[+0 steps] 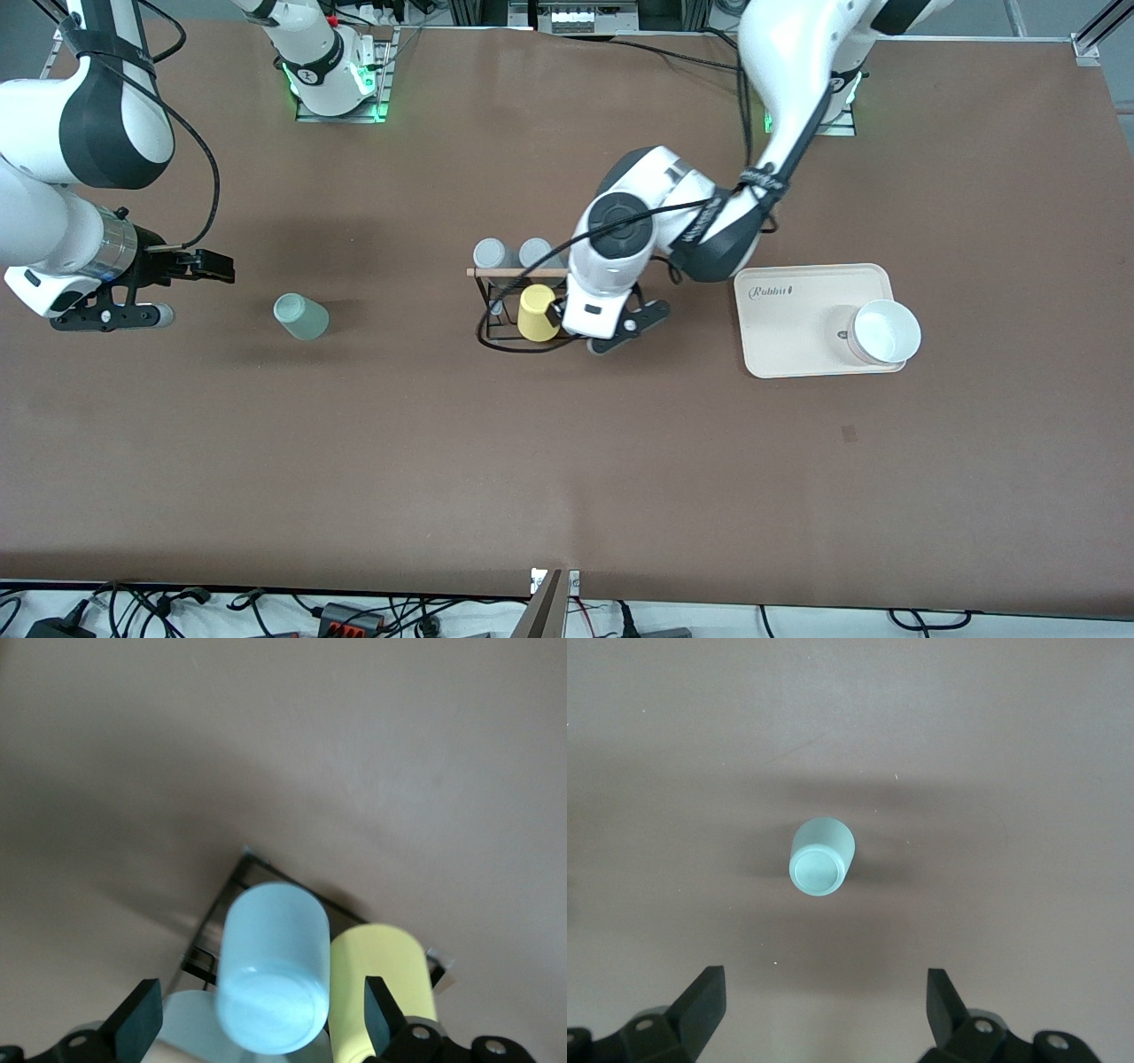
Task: Hang scattered cups on rack with three cups
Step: 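Open the left gripper and withdraw while the right gripper grasps the teal cup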
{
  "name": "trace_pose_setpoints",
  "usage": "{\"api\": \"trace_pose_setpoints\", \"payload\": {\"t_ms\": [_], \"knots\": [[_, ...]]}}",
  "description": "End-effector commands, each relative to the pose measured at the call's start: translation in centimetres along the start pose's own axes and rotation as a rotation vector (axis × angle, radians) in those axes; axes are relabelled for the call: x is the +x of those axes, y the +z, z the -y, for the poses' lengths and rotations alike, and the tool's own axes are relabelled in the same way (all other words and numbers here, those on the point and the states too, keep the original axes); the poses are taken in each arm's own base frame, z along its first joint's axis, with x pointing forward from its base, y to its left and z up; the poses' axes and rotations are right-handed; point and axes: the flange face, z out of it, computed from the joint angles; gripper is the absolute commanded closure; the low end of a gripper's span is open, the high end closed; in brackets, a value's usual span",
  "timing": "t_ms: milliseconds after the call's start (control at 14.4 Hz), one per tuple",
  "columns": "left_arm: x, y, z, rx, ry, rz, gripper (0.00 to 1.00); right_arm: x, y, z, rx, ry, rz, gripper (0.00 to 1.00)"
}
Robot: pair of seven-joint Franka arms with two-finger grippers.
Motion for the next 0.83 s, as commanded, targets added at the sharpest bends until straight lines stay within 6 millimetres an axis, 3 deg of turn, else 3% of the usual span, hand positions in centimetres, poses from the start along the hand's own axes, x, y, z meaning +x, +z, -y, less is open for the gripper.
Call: {"api": "trace_pose_setpoints", "payload": {"t_ms": [0, 139, 347, 485, 762], "knots": [[4.6, -7.3, 4.5, 0.01, 0.018, -0.015, 0.0, -0.4, 0.9, 0.3, 0.002, -0.003, -0.001, 0.0], [8.7, -11.4, 8.5, 0.024, 0.056, -0.01, 0.0, 0.0, 4.0, 0.7, 0.0, -0.01, -0.015, 0.0], [13.0, -16.4, 13.9, 0.03, 0.114, -0.009, 0.0, -0.5, 9.9, 3.0, -0.006, 0.016, -0.043, 0.0], [16.2, -19.4, 18.2, 0.024, 0.164, -0.012, 0.0, -0.9, 13.3, 3.4, -0.009, 0.013, -0.064, 0.0], [21.4, -24.8, 27.4, 0.016, 0.295, -0.012, 0.0, 0.5, 18.0, 3.3, -0.01, 0.016, -0.081, 0.0]]}}
